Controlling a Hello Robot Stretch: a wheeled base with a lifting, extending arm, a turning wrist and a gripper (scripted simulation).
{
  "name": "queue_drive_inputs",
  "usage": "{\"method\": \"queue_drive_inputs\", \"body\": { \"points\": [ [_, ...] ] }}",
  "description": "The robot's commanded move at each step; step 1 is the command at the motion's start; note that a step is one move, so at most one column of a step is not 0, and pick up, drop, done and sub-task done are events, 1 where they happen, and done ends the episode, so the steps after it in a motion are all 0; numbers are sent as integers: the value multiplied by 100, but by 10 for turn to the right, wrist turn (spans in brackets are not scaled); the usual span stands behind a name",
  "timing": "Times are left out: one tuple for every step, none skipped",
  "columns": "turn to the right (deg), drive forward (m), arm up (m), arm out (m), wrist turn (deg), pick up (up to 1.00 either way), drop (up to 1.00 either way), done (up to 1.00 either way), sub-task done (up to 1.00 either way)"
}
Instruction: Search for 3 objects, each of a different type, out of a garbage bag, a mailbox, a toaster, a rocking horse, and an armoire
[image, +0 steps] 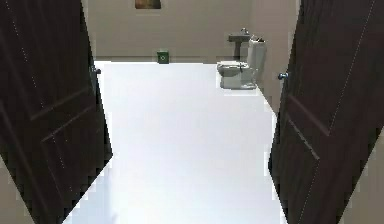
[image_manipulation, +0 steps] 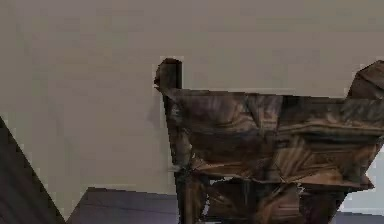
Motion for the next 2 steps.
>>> {"method": "queue_drive_inputs", "body": {
  "points": [
    [0,100,0,0,0,0,0,0,0],
    [0,100,0,0,0,0,0,0,0]
  ]
}}
